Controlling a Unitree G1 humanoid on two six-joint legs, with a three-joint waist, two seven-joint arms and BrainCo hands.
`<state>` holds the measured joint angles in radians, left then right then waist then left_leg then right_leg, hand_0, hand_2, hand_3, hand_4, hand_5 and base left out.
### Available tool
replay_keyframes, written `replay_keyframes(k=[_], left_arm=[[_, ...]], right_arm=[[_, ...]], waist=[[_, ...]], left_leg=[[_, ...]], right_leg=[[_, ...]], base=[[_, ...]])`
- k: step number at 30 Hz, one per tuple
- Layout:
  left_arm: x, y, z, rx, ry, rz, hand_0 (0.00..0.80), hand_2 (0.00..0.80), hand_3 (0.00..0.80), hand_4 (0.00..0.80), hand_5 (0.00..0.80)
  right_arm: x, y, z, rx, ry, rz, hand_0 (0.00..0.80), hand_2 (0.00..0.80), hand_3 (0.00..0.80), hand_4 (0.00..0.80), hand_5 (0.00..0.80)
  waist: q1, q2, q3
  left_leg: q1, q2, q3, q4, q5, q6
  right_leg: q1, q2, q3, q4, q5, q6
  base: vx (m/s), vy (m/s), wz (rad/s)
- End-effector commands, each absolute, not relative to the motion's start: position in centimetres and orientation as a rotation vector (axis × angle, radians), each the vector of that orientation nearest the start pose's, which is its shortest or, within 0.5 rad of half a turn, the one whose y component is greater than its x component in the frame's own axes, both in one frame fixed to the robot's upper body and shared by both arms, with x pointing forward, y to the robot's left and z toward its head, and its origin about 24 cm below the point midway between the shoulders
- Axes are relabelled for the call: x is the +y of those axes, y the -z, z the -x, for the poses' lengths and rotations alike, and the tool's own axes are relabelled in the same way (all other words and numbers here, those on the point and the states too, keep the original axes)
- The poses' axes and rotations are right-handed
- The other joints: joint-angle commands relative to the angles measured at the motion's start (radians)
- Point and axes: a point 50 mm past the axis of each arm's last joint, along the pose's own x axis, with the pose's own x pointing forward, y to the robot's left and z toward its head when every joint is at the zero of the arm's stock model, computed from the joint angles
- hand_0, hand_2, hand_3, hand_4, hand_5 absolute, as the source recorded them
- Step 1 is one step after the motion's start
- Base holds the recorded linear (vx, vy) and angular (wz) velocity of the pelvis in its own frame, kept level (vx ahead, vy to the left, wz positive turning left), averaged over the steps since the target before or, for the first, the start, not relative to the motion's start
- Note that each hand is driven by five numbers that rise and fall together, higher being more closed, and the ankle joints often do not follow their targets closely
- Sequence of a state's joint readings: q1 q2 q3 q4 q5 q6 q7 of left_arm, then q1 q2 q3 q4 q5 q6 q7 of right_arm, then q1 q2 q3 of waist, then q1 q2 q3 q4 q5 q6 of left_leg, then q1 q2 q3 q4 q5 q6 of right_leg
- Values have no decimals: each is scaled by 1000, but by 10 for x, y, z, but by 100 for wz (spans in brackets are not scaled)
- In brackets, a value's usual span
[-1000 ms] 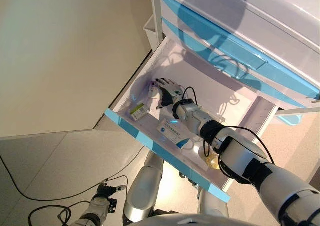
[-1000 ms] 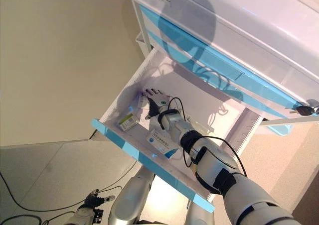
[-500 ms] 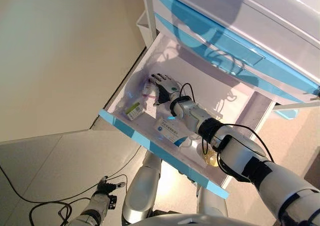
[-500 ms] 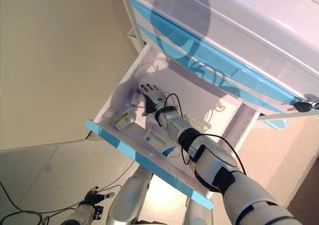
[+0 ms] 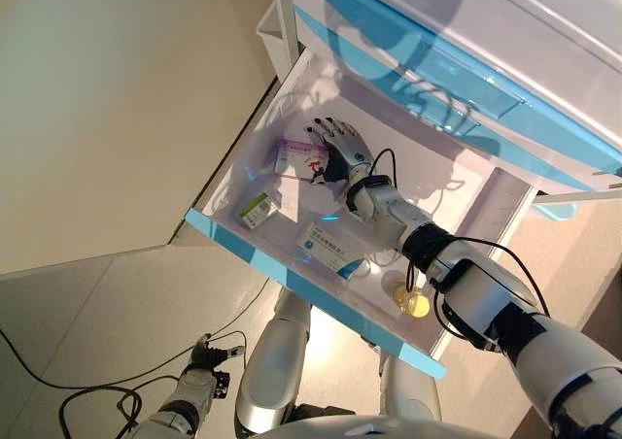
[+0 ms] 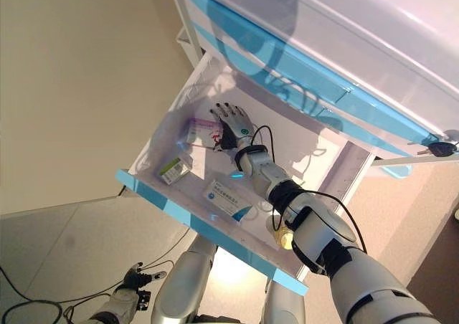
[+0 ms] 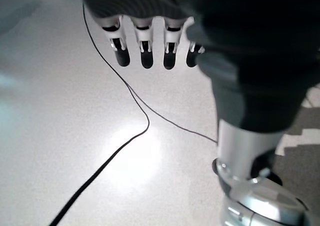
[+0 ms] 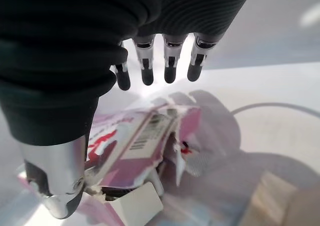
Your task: Open the drawer and pick up the medicine
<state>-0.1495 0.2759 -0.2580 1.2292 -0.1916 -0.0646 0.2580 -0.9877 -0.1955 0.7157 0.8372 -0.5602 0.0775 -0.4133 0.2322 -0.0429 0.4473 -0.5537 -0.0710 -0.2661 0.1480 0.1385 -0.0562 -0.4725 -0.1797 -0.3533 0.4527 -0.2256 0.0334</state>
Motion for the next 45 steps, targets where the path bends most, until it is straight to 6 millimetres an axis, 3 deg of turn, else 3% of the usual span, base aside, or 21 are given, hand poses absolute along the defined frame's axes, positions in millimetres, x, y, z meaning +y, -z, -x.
replay_keyframes(k=[1,10,20,38,45], left_arm=[[246,141,-145,1019,-324,-354,0,0,0,0,0],[242,142,-143,1012,-315,-340,0,0,0,0,0],[253,143,-136,1058,-334,-365,0,0,0,0,0],[258,141,-138,1060,-340,-368,0,0,0,0,0],[261,140,-138,1067,-339,-361,0,0,0,0,0]], right_arm=[[-48,-167,-385,-591,-23,1219,0,0,0,0,0],[-49,-161,-389,-516,-38,1190,0,0,0,0,0],[-27,-141,-390,-405,-167,1247,0,0,0,0,0],[-7,-142,-385,-494,-264,1453,0,0,0,0,0],[6,-143,-381,-575,-342,1643,0,0,0,0,0]], waist=[[-10,11,29],[-10,17,31],[-3,8,30],[12,-7,42],[18,-18,40]], left_leg=[[47,-65,37,-17,-41,65],[46,-65,39,-23,-38,68],[47,-64,33,-27,-35,63],[43,-62,27,-35,-33,63],[40,-66,17,-36,-34,60]], right_leg=[[16,-54,58,-154,254,81],[13,-54,61,-157,259,82],[13,-50,63,-164,261,78],[18,-44,60,-175,262,80],[18,-42,59,-175,252,77]], base=[[6,10,-7],[1,1,-1],[0,0,0],[0,0,0],[0,0,0]])
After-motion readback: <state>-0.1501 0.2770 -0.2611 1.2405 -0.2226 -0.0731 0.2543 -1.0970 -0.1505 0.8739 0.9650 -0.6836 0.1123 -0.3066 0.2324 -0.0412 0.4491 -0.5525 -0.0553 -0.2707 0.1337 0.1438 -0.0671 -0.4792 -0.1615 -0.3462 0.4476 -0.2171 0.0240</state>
